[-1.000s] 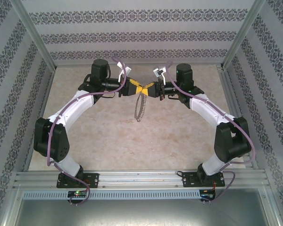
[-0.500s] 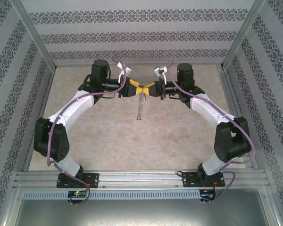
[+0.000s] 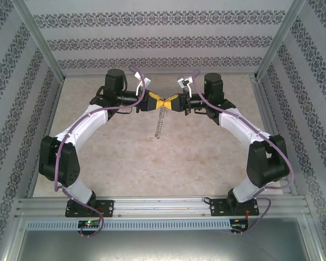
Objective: Put the keys on the keyring
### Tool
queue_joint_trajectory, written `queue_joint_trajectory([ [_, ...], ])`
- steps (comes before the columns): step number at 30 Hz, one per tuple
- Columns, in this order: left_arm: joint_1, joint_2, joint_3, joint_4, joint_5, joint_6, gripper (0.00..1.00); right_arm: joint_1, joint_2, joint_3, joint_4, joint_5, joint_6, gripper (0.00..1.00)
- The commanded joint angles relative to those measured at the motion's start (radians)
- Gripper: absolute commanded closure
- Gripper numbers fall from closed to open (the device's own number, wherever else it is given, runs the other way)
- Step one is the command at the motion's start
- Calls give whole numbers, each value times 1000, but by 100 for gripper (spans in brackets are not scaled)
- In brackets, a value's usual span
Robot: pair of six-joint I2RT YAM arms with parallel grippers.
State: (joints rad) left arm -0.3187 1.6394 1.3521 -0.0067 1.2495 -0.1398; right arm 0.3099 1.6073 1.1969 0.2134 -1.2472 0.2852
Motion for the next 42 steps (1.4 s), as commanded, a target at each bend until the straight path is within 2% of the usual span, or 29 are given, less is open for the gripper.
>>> queue_joint_trajectory([
  [1, 6, -1, -10, 33, 55, -10, 78, -8, -3, 15, 47, 0, 8, 100],
  [8, 5, 3, -18, 83, 77, -48, 92, -4, 0, 15, 57, 6, 16, 100],
  [10, 5, 8, -20, 103, 90, -64, 100, -2, 2, 16, 62, 8, 22, 100],
  [15, 6, 8, -40, 179, 92, -111, 100, -3, -2, 11, 76, 29, 37, 99],
  [19, 5, -5, -63, 237, 47, -129, 100, -24, -33, -30, 125, 44, 72, 71],
  [21, 4, -19, -85, 271, 19, -128, 100, -39, -63, -63, 149, 58, 85, 63],
  [26, 5, -68, -150, 380, -75, -145, 100, -66, -143, -154, 188, 117, 103, 57],
  [30, 5, -91, -172, 442, -94, -177, 100, -65, -200, -255, 265, 256, 148, 56],
  [37, 6, -97, -210, 647, -122, -299, 100, 18, -309, -423, 310, 644, 126, 50],
  [42, 5, -98, -226, 704, -151, -320, 100, 97, -353, -457, 268, 762, 36, 47],
])
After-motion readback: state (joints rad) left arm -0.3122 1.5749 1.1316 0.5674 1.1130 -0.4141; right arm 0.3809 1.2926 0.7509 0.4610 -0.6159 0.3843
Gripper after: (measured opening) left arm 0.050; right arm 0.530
